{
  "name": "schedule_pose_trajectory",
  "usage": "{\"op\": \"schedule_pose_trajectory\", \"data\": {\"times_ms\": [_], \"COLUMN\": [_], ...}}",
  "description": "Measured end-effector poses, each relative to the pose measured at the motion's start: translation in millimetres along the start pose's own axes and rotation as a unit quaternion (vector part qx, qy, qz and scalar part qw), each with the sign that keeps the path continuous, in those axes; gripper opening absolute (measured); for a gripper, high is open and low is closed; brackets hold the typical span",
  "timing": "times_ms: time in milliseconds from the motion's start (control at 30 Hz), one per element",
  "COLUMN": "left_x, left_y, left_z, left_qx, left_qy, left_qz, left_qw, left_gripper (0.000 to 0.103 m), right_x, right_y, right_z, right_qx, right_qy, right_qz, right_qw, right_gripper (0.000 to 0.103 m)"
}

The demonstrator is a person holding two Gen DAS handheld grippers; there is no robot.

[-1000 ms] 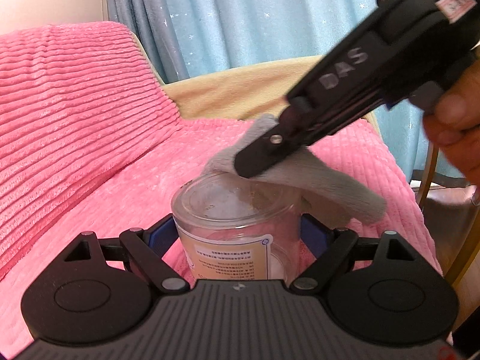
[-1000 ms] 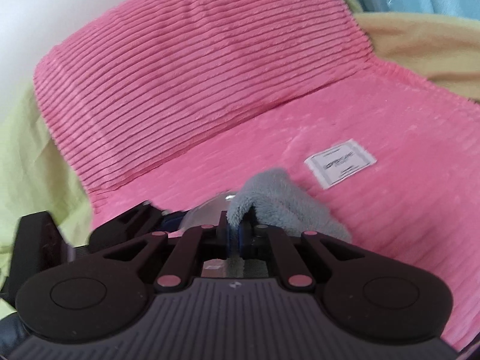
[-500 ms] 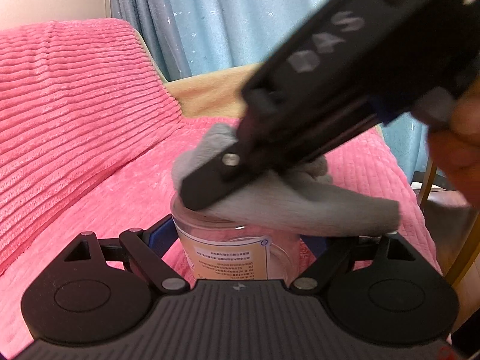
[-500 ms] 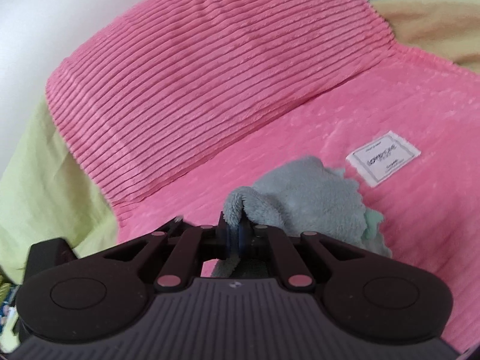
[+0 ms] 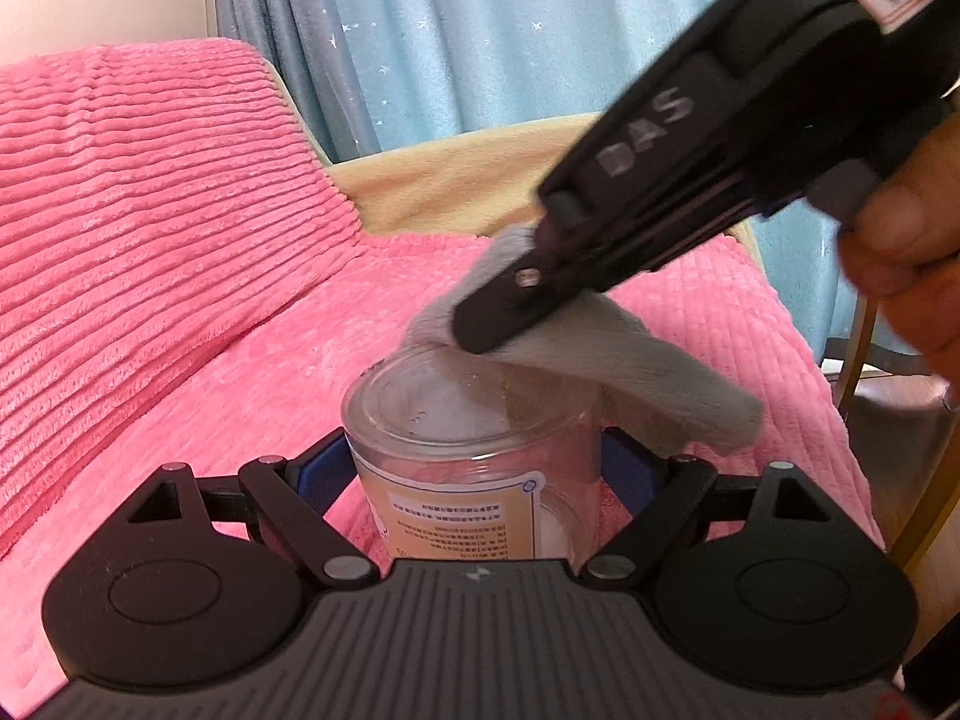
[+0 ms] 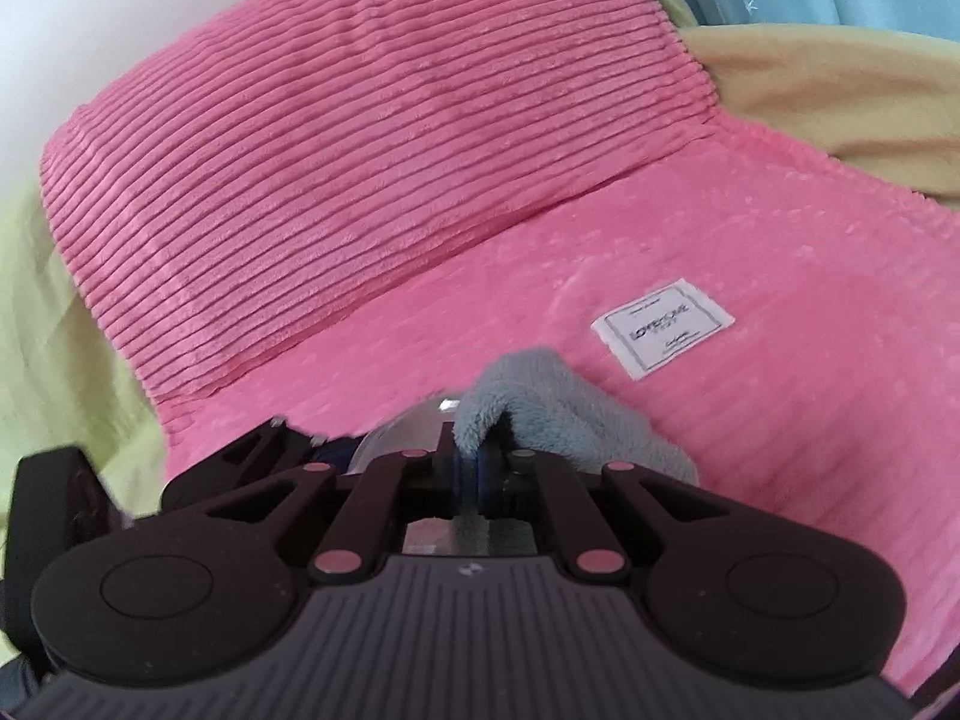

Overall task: Clean container
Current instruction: 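Hold the upright jar in the left tool while the right tool rubs the rim with cloth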

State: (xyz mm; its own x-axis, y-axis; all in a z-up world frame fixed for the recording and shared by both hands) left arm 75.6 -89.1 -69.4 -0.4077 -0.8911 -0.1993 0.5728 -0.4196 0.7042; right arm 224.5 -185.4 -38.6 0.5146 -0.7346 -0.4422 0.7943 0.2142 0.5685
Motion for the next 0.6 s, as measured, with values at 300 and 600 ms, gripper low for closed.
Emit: {"op": "schedule_pose_trajectory", "data": {"times_ms": [300, 600], "left_x": [-32.4, -54.5], "left_y": [-3.9, 9.4], "left_z": [-12.9, -30.5], "left_qx": [-0.004, -0.006], "left_qy": [0.003, 0.0], "left_qz": [0.004, 0.01], "left_qw": [1.0, 0.9999], "left_gripper": [0.087, 0.087], "right_x": [-16.1, -2.8], "right_y": [0.7, 12.9], "right_z": [-17.0, -23.8], "right_qx": [-0.01, 0.025], "right_qy": [0.062, 0.014], "right_qz": [0.002, -0.006], "right_qw": [0.998, 1.0], "right_gripper": [0.003, 0.002]}}
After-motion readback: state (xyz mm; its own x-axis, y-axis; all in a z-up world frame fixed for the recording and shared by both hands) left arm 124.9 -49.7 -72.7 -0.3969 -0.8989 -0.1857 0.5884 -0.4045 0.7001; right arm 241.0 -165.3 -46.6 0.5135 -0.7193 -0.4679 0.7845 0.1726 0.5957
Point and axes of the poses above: each gripper's, at about its wrist camera, not at the fingertips, and z roughly against the way its jaws point, x to its right, y to its top, the point moved 1 cm from there along -z, roughly the way its jaws point, and after that the axes turned 15 degrees about -x, right-handed, at the moved point
